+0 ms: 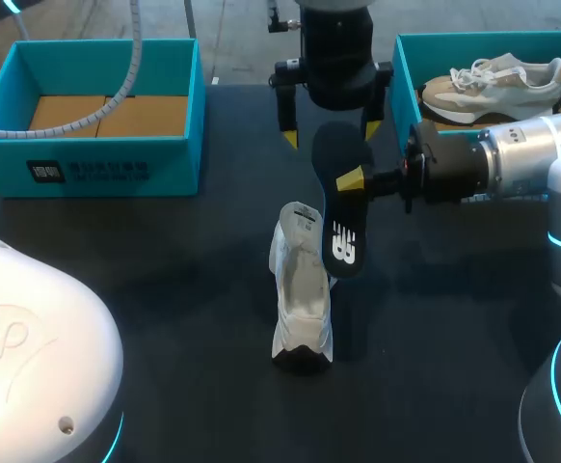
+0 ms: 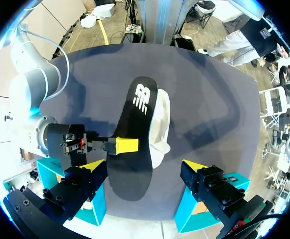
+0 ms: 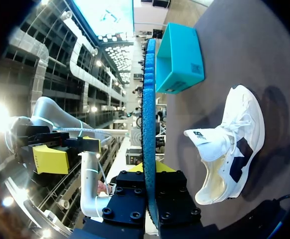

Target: Take the shoe out of the shoebox, open the shoe tongue, remove and reinsert the insole, then place the shoe into the shoebox

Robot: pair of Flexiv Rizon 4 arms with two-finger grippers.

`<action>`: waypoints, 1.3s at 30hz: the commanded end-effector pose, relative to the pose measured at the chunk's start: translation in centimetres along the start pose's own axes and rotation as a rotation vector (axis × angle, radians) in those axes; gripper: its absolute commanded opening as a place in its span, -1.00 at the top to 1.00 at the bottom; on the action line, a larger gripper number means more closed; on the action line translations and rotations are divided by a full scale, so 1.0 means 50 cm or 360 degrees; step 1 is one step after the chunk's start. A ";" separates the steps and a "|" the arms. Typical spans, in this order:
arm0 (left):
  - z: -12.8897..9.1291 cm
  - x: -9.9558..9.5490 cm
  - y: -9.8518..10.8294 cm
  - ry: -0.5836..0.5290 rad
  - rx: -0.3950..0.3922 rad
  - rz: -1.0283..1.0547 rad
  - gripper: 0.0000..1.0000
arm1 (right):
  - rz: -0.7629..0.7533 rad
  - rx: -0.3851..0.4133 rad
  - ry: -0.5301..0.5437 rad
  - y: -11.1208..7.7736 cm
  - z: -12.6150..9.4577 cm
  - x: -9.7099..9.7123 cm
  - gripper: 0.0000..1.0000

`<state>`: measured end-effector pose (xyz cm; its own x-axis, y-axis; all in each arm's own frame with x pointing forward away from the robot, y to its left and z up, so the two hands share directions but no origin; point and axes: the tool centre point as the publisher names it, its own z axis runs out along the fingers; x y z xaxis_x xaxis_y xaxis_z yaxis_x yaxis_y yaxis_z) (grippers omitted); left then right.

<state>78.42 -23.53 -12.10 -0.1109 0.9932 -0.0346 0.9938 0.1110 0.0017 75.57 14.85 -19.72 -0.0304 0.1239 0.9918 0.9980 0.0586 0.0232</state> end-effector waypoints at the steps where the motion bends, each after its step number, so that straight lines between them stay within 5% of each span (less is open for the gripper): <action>1: 0.002 0.004 0.003 0.0000 -0.0007 -0.0002 -1.00 | 0.0000 -0.0015 -0.0005 -0.007 -0.002 -0.001 1.00; 39: 0.009 0.007 0.007 0.0029 -0.0013 -0.0005 -1.00 | 0.0009 0.0009 -0.0002 -0.011 0.001 -0.005 1.00</action>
<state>78.70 -23.28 -12.48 -0.1145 0.9933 -0.0152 0.9934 0.1147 0.0085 74.98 14.71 -19.86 -0.0242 0.1257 0.9918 0.9978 0.0641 0.0162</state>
